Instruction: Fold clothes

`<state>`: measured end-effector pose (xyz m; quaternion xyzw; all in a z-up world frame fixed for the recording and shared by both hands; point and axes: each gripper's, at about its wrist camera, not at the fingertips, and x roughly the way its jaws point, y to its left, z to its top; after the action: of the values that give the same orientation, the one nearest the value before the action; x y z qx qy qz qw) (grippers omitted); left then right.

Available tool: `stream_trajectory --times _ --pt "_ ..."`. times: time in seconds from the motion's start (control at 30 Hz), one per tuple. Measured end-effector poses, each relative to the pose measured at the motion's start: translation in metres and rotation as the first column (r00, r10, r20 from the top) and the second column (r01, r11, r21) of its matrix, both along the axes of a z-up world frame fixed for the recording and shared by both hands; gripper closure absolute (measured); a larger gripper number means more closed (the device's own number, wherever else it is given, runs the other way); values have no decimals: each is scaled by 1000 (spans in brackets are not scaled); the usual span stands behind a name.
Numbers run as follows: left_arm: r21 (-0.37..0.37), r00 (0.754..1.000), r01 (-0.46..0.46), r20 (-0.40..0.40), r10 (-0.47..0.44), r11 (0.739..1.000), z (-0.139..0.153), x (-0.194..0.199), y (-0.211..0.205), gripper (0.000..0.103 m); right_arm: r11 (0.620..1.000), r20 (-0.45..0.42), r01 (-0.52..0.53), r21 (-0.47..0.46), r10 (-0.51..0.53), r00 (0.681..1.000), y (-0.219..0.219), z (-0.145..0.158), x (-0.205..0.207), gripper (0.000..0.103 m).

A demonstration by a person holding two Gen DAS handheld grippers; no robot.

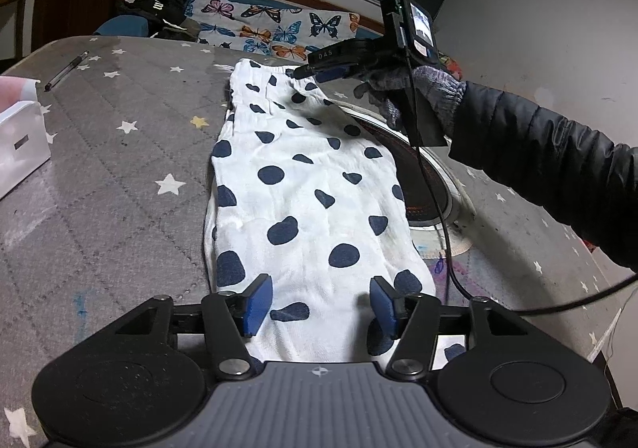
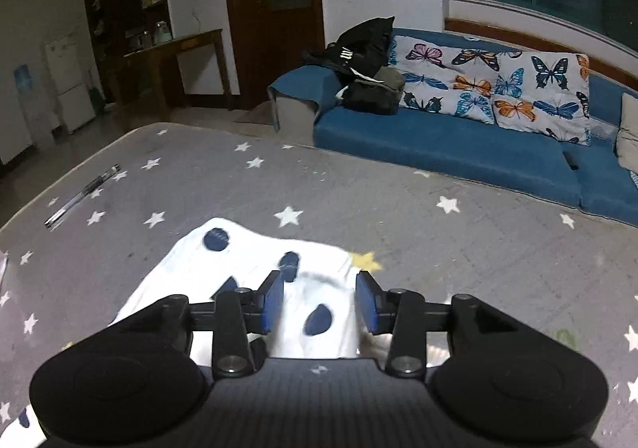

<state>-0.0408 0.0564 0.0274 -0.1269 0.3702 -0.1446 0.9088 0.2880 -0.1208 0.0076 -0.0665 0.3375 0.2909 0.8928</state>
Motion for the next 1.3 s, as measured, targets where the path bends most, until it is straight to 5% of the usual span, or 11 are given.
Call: stream_trajectory --times 0.4,0.63,0.97,1.3 --pt "-3 1000 6 -2 -6 1000 1 1 -2 38 1000 -57 -5 20 6 998 5 -18 24 45" --pt "1 1000 5 -2 -5 1000 2 2 -3 36 998 -78 -13 62 18 997 3 -16 24 84" --pt "10 999 -44 4 44 999 9 -5 2 36 992 -36 -50 119 54 998 -4 10 -2 87" --pt "24 989 -148 -11 148 989 11 -21 12 33 969 18 -196 149 196 981 -15 52 -72 87"
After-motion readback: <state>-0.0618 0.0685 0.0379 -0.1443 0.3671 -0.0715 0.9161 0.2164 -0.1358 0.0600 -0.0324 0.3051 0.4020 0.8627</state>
